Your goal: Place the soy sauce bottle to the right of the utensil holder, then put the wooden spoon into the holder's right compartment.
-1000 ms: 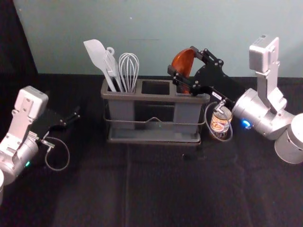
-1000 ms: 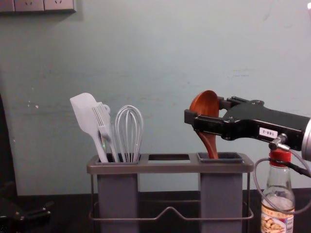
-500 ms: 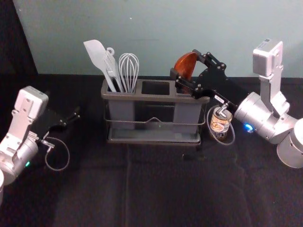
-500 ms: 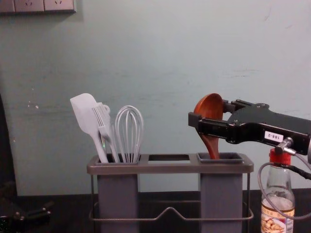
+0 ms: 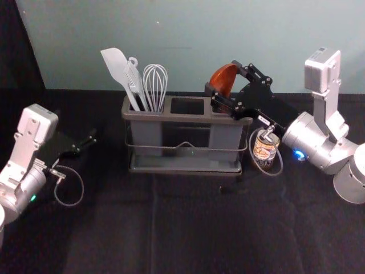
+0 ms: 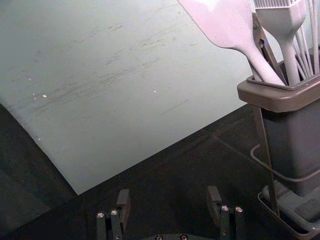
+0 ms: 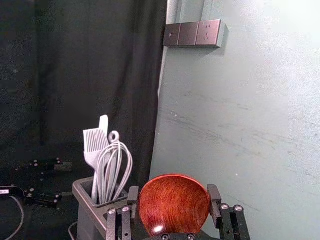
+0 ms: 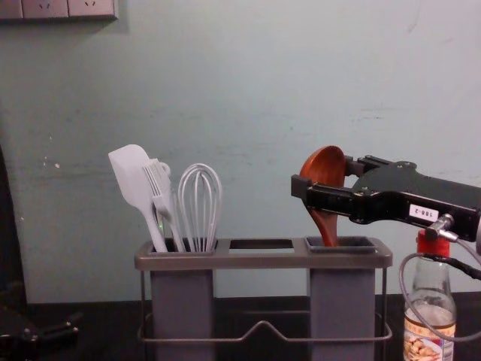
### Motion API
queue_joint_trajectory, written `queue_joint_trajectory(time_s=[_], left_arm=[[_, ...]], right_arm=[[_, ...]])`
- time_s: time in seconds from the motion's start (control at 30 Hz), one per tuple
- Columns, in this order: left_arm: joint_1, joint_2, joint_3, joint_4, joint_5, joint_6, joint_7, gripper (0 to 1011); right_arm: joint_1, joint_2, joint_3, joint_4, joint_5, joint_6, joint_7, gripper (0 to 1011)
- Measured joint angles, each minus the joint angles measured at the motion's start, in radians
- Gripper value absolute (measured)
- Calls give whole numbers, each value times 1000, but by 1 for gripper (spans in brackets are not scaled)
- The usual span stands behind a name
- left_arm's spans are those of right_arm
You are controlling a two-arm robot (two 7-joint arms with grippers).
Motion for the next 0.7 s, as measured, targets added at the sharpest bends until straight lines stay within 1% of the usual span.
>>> queue_joint_trajectory(time_s=[0.27, 0.33, 0.37, 0.43, 0.47, 0.5, 0.7], left_arm=[[0, 0, 0, 0, 0, 0, 0, 1005], [0, 0, 0, 0, 0, 0, 0, 1005], [0, 0, 0, 0, 0, 0, 0, 1005], [0, 0, 0, 0, 0, 0, 0, 1005], [0, 0, 0, 0, 0, 0, 0, 1005], [0, 0, 0, 0, 0, 0, 0, 1005], [0, 0, 0, 0, 0, 0, 0, 1005]], right_arm=[[0, 0, 0, 0, 0, 1, 0, 841], [1, 0, 0, 0, 0, 0, 0, 865], [1, 0, 0, 0, 0, 1, 0, 915], [1, 0, 0, 0, -1, 0, 0, 942], [1, 0, 0, 0, -1, 1, 0, 985], [1, 0, 0, 0, -1, 1, 0, 1002], [1, 0, 0, 1, -1, 1, 0, 1002]])
